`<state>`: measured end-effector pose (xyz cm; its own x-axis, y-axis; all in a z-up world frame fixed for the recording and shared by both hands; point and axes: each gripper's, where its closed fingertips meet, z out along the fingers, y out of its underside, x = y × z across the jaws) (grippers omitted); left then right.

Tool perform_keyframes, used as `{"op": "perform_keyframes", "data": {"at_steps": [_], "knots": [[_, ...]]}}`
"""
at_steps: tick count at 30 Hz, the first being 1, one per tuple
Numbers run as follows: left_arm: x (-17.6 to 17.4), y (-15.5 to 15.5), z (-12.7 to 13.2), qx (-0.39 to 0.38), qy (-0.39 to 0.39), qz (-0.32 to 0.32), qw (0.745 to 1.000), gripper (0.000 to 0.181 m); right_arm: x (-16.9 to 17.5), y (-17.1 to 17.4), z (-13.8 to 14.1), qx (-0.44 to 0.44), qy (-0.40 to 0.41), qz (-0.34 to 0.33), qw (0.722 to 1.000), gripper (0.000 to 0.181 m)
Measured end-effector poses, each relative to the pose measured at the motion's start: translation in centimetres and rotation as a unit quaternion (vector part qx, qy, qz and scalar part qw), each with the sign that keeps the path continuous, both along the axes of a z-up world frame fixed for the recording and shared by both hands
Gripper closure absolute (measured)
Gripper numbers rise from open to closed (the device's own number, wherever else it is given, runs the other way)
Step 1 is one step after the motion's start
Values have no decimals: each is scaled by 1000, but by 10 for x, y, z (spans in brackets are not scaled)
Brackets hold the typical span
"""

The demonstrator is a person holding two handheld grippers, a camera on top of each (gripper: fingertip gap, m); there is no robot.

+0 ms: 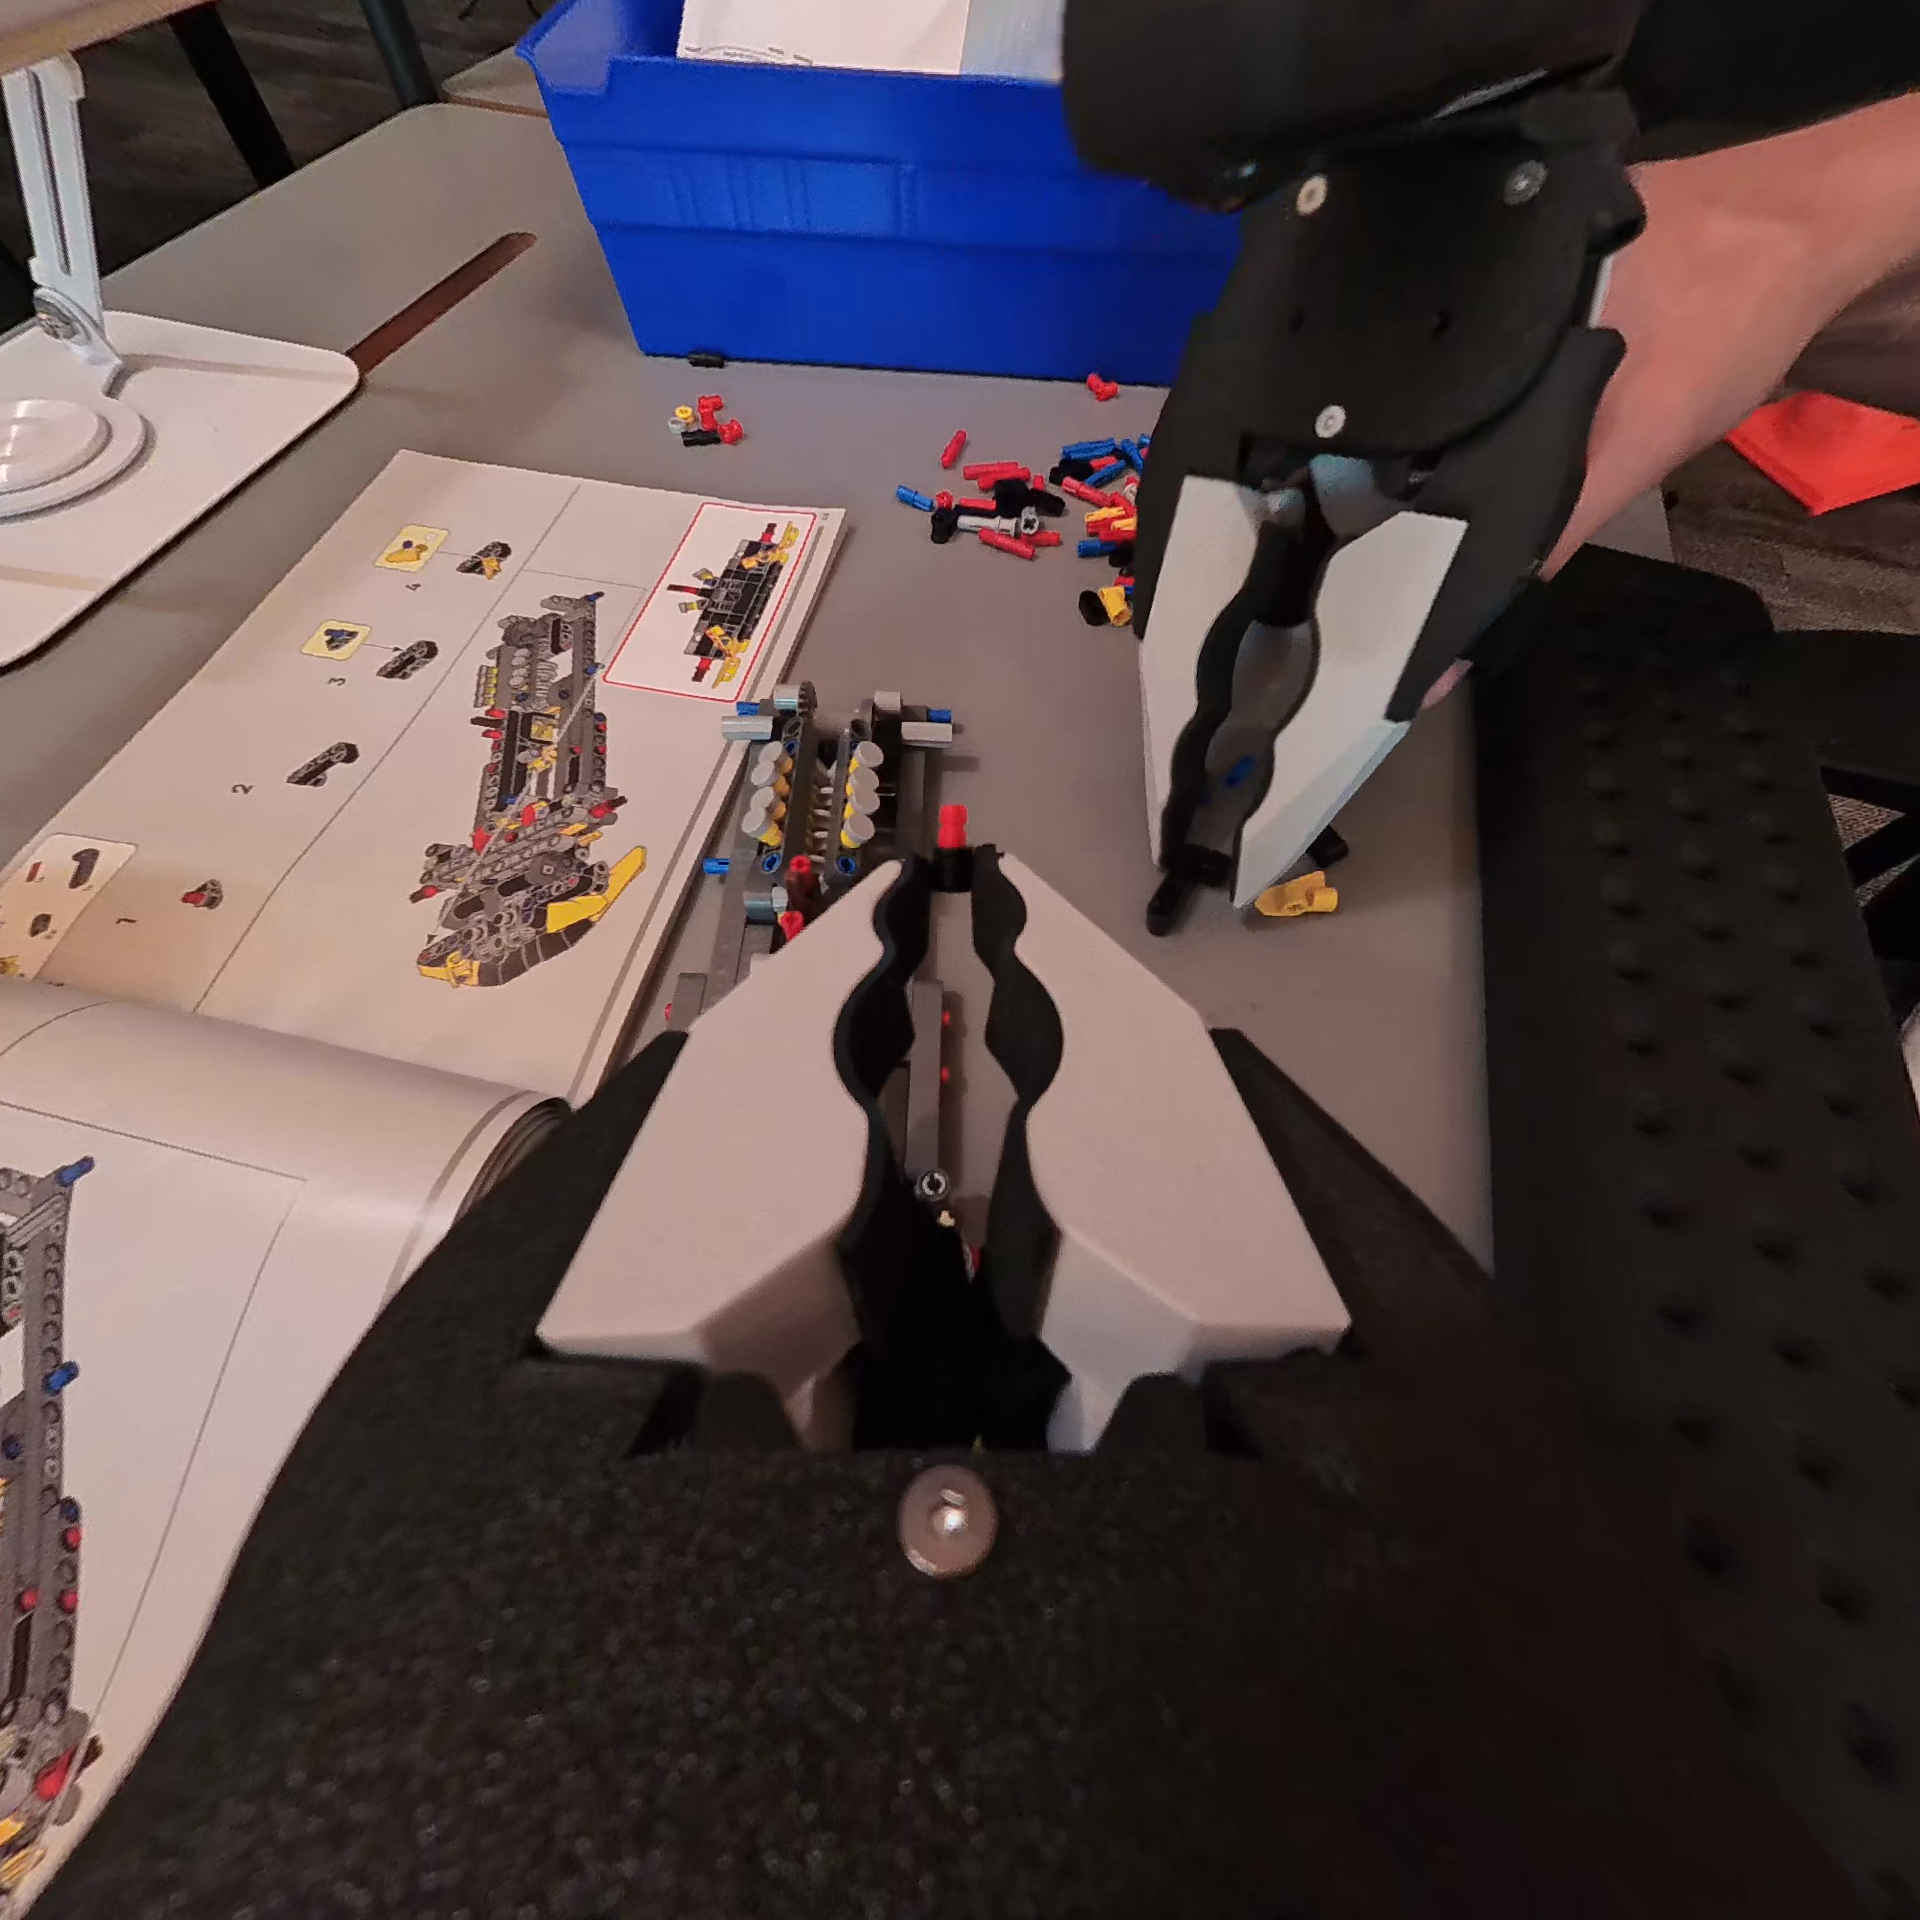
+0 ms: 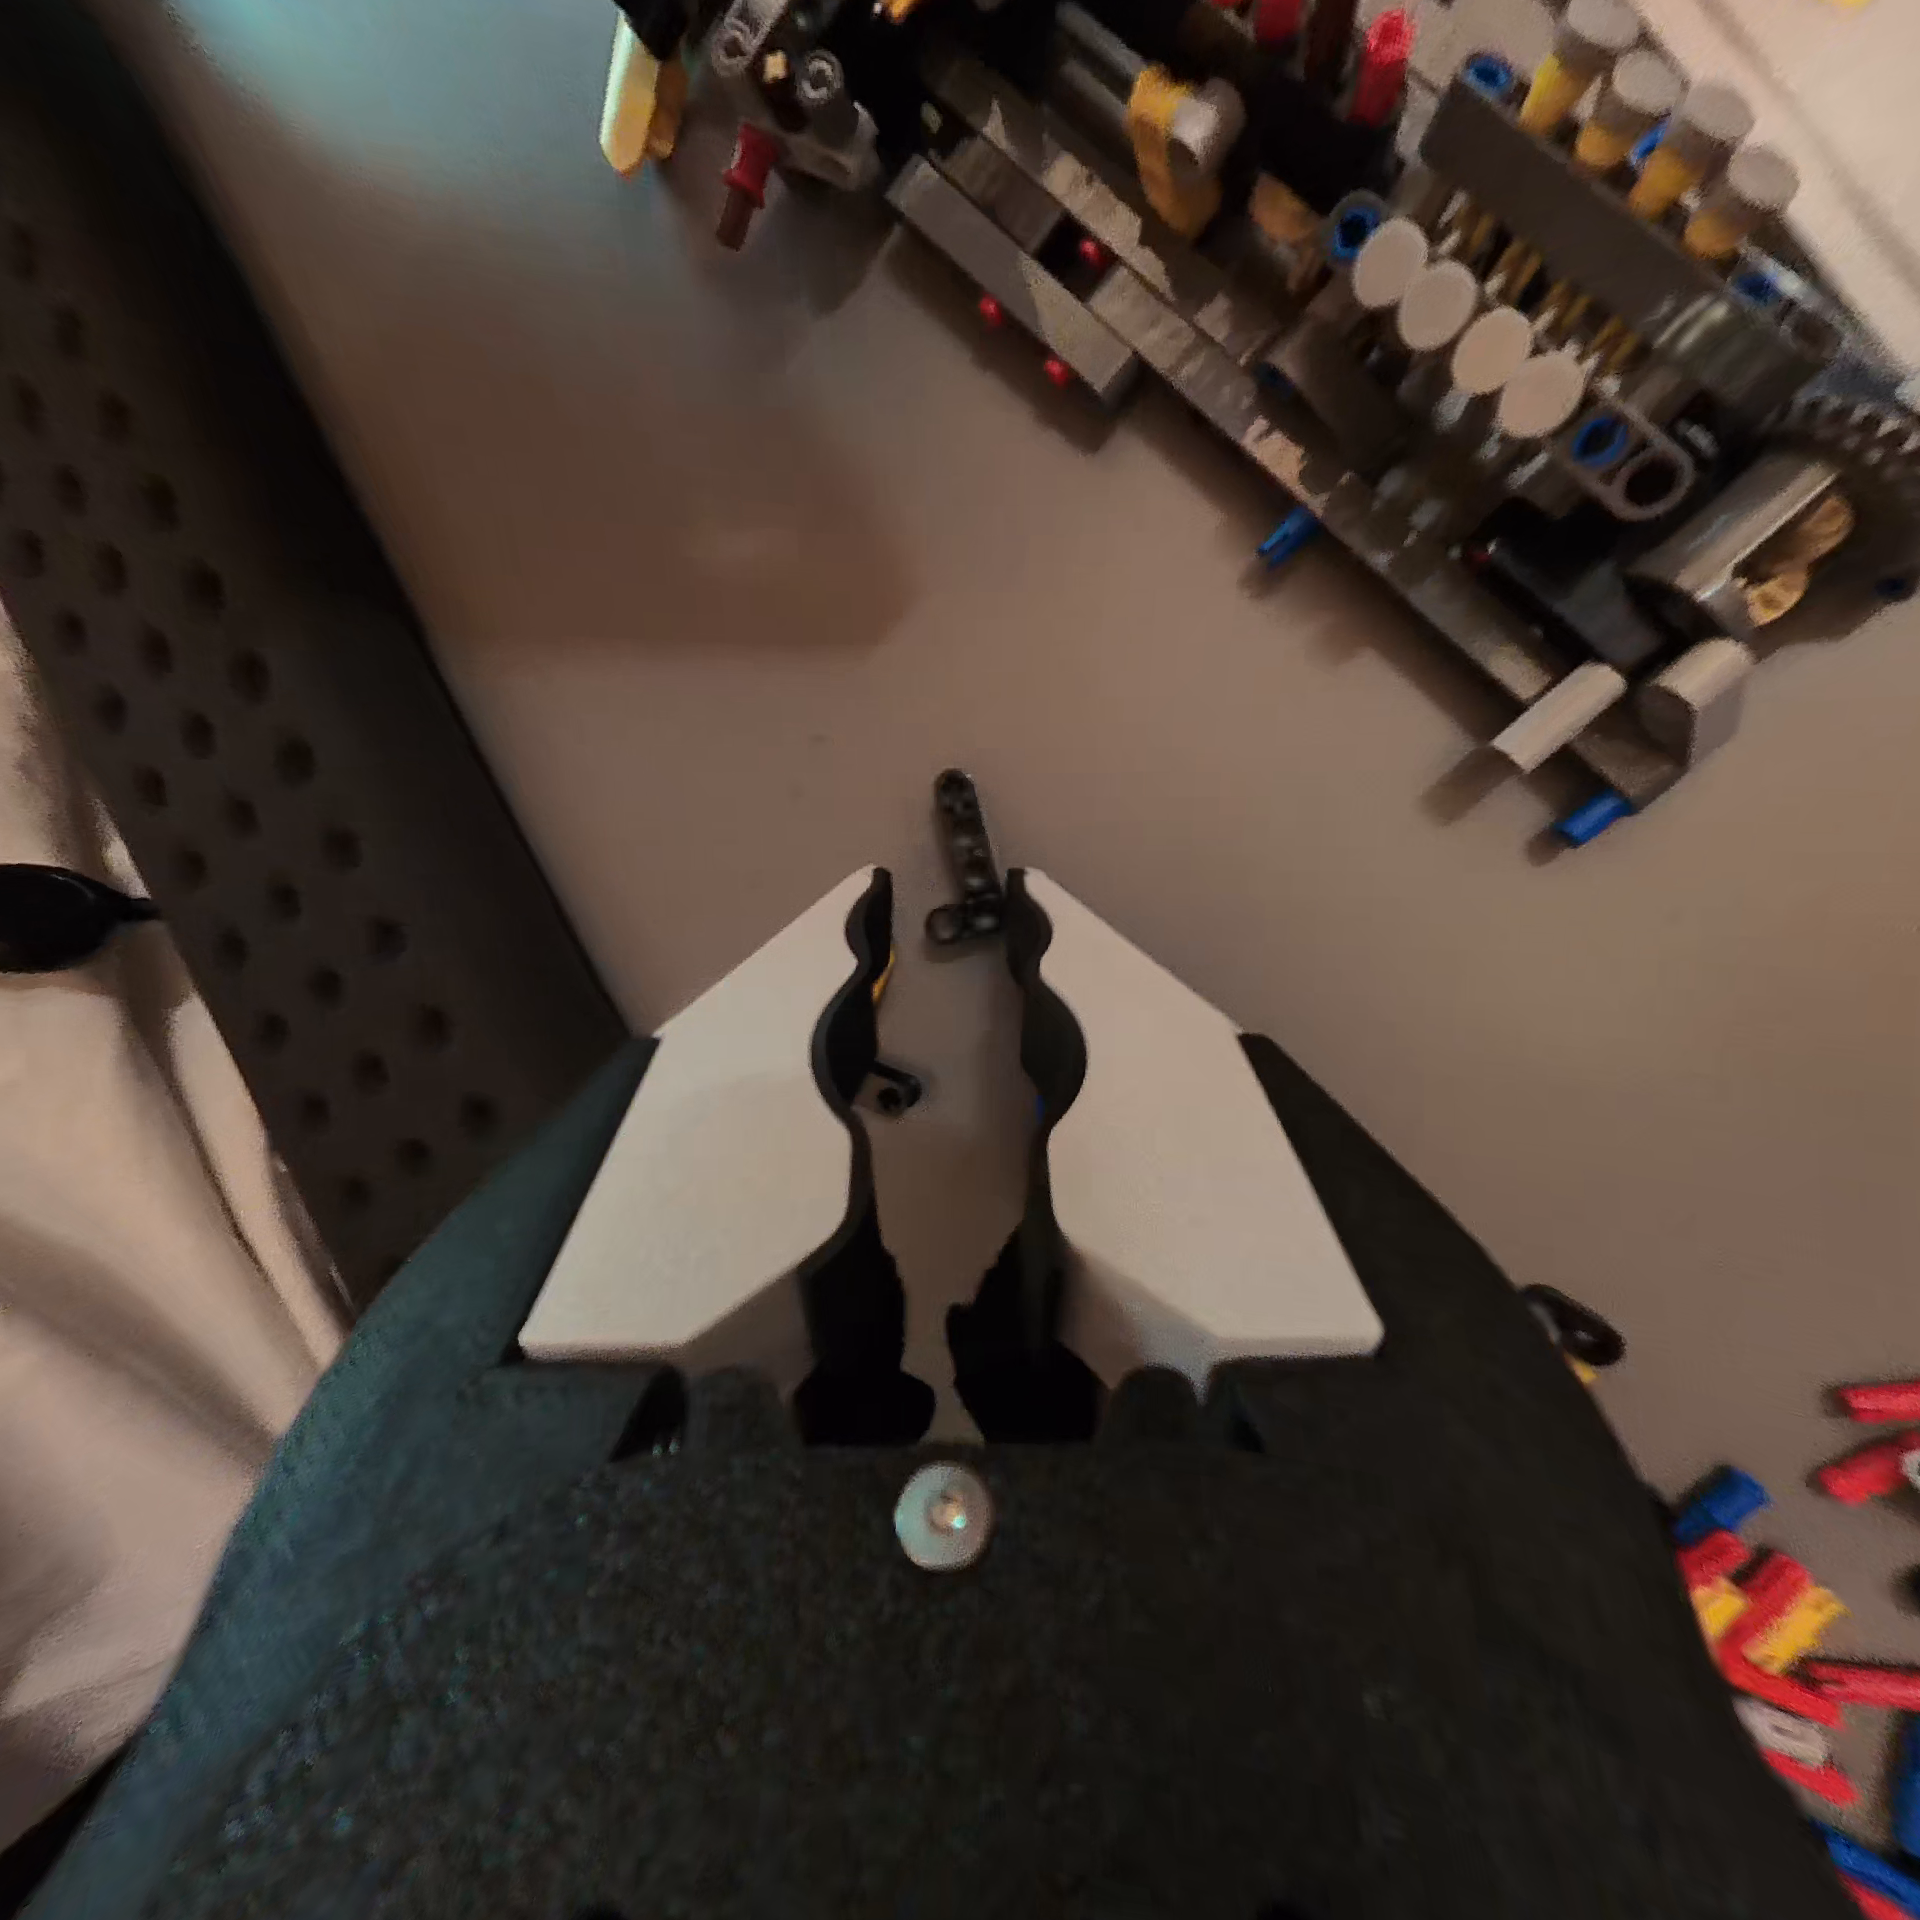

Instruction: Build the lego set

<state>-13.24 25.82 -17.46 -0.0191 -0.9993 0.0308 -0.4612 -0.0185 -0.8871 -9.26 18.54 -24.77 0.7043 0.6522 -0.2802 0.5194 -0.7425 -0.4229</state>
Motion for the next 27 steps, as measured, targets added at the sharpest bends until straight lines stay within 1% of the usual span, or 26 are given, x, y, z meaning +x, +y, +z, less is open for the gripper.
{"op": "perform_keyframes", "data": {"at_steps": [3,8,11,15,19,21,22,23,25,27], "knots": [[0,0,0,-1,-1,0,1000,175,1,2,5,43,-21,19,999,160],[0,-1,-1,1,1,-2,1000,175,3,10,15,97,-49,31,994,161],[1,-1,-2,1,4,-2,1000,175,-2,11,11,104,-67,50,991,165],[0,-1,-2,10,5,-2,1000,175,-1,11,-2,100,-102,71,987,165],[0,-2,0,14,2,-5,1000,175,-4,15,-5,109,-97,79,986,175],[0,-3,1,23,-1,-11,1000,175,-5,18,-4,101,-86,74,988,175],[0,-4,3,32,-5,-14,999,175,-4,24,2,121,-82,66,987,175],[0,-4,5,46,-14,-16,999,175,-8,29,13,139,-55,55,987,175],[2,-4,14,83,-41,-18,996,175,-21,39,53,166,51,3,985,176],[5,-8,21,119,-70,-24,990,175,-24,48,95,196,152,-59,967,176]]}}
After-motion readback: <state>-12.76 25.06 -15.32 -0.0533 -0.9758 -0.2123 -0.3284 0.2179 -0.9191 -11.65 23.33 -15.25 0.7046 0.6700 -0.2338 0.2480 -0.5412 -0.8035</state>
